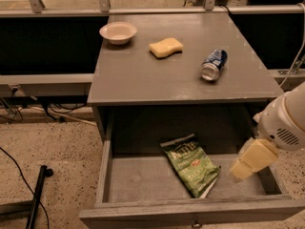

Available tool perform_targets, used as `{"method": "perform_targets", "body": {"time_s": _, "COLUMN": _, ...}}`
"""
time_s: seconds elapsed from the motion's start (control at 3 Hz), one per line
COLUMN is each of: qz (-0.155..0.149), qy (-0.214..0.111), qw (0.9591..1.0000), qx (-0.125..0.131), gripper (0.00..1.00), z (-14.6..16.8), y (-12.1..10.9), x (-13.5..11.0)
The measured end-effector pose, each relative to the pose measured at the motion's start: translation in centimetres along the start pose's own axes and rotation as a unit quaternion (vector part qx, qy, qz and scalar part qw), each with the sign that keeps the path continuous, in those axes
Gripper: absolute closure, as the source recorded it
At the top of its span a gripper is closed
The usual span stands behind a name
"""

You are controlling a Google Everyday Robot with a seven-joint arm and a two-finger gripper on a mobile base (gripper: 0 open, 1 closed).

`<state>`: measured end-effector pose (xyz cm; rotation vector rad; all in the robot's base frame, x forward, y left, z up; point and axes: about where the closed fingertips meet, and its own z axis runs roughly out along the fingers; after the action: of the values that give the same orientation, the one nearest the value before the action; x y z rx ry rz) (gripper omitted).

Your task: Pick green jalapeno chip bag from top drawer and place on counter

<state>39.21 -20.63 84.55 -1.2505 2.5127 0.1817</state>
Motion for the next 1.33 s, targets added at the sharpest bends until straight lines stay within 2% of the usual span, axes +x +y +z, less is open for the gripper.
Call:
{"method": "perform_targets", "body": {"time_s": 0.33, "qz": 0.028, "qy": -0.001, "qw": 0.9996, "qx": 0.001, "gripper": 0.0, "z": 1.8, "y": -1.8, "x": 0.7}}
{"method": "perform_targets", "body": {"time_s": 0.67, "qz": 0.068, "qy": 0.001, "qw": 0.9977, "qx": 0.008, "gripper": 0.0, "z": 5.3, "y": -4.6, "x": 1.7}}
{"method": "perform_targets", "body": {"time_s": 1.33, "qz": 0.114, "qy": -0.03, "qw": 0.993, "qx": 0.005, "gripper": 0.0, "z": 13.2, "y": -7.4, "x": 1.1}}
